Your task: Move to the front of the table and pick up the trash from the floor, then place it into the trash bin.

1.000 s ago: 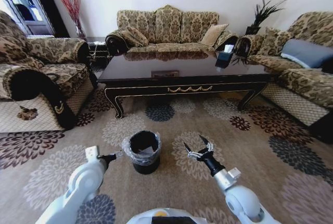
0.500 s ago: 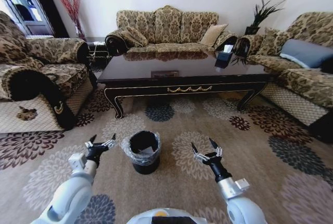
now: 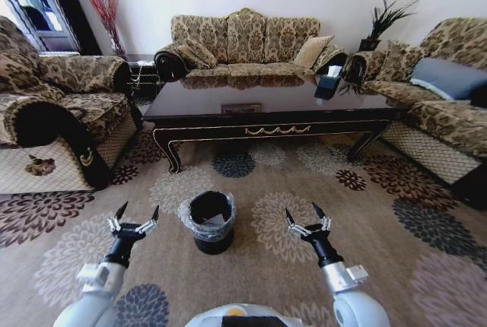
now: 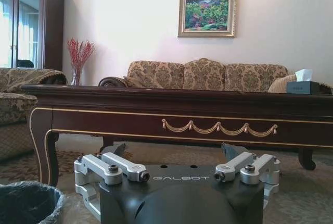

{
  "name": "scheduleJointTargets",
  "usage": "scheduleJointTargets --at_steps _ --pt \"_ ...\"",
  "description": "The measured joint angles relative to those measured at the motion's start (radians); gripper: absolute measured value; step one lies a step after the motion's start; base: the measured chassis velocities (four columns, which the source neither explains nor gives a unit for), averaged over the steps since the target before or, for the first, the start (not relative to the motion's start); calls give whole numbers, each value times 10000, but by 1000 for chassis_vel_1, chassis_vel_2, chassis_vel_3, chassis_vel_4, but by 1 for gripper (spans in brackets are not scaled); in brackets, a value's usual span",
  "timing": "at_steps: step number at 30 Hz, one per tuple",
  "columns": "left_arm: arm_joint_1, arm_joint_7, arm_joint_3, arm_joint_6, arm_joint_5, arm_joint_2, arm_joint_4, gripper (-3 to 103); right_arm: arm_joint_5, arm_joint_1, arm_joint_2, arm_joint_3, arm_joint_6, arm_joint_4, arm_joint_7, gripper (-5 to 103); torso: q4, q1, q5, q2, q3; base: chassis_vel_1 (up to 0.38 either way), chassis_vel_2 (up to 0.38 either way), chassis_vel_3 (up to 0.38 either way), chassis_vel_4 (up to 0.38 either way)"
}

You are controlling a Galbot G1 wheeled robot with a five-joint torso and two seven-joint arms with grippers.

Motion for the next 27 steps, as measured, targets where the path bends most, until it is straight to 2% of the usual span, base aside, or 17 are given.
scheduleJointTargets --at_steps 7,27 --pt "335 -140 -36 -303 87 -460 -55 100 -61 195 -249 -32 84 -319 -30 100 1 0 1 0 0 0 0 0 0" --pt "381 -297 153 -190 190 -529 -106 100 134 300 -215 -121 85 -541 -344 100 1 1 0 0 0 0 0 0 0"
